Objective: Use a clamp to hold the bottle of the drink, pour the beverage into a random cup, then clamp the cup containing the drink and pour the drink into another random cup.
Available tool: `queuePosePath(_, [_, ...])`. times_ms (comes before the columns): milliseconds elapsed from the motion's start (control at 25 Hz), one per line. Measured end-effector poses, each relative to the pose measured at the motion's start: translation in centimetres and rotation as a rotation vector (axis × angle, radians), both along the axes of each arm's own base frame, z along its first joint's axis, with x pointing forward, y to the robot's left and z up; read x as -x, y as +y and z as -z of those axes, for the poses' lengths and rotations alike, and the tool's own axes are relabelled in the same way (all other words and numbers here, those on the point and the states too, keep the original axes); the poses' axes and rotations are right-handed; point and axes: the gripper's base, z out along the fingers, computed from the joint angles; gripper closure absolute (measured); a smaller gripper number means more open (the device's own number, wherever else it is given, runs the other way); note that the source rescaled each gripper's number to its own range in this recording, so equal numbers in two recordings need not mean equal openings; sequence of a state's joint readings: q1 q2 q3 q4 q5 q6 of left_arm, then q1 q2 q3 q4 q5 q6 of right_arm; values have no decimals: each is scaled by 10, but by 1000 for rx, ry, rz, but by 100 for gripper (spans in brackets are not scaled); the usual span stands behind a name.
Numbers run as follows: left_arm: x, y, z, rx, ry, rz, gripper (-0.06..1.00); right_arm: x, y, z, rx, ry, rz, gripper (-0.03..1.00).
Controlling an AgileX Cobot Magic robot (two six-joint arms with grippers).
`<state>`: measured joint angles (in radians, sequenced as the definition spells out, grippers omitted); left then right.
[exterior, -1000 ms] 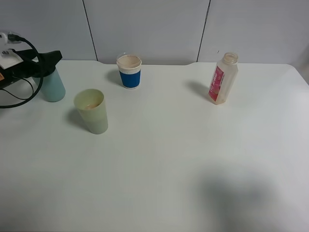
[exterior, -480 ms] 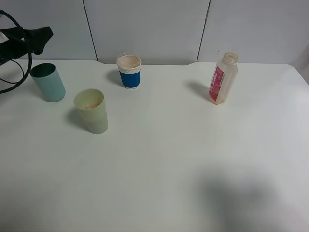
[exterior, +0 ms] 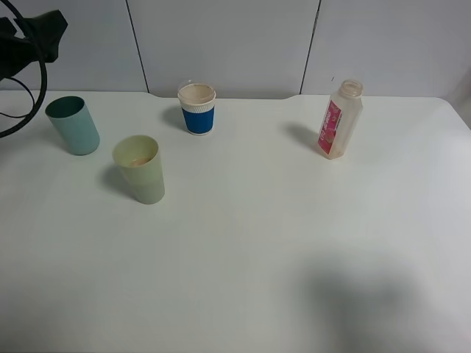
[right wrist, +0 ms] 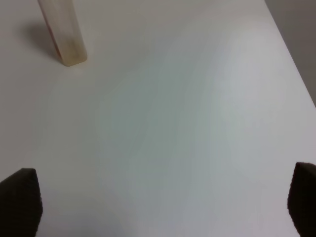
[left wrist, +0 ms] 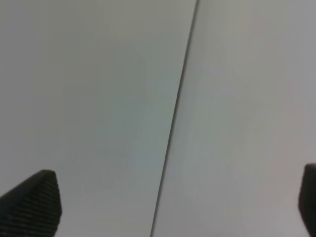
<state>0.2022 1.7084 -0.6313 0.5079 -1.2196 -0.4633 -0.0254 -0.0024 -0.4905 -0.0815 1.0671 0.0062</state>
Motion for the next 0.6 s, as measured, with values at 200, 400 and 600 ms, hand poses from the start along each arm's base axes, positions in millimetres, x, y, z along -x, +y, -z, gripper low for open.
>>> queuePosePath(200, [16, -15, -18, -30, -34, -48, 2, 0, 0, 0, 0, 0, 0, -3])
queuePosePath(400, [27, -30, -36, -34, -32, -70, 2, 0, 0, 0, 0, 0, 0, -3])
queuePosePath(600, [33, -40, -51, -13, -75, -69, -5, 0, 0, 0, 0, 0, 0, -3])
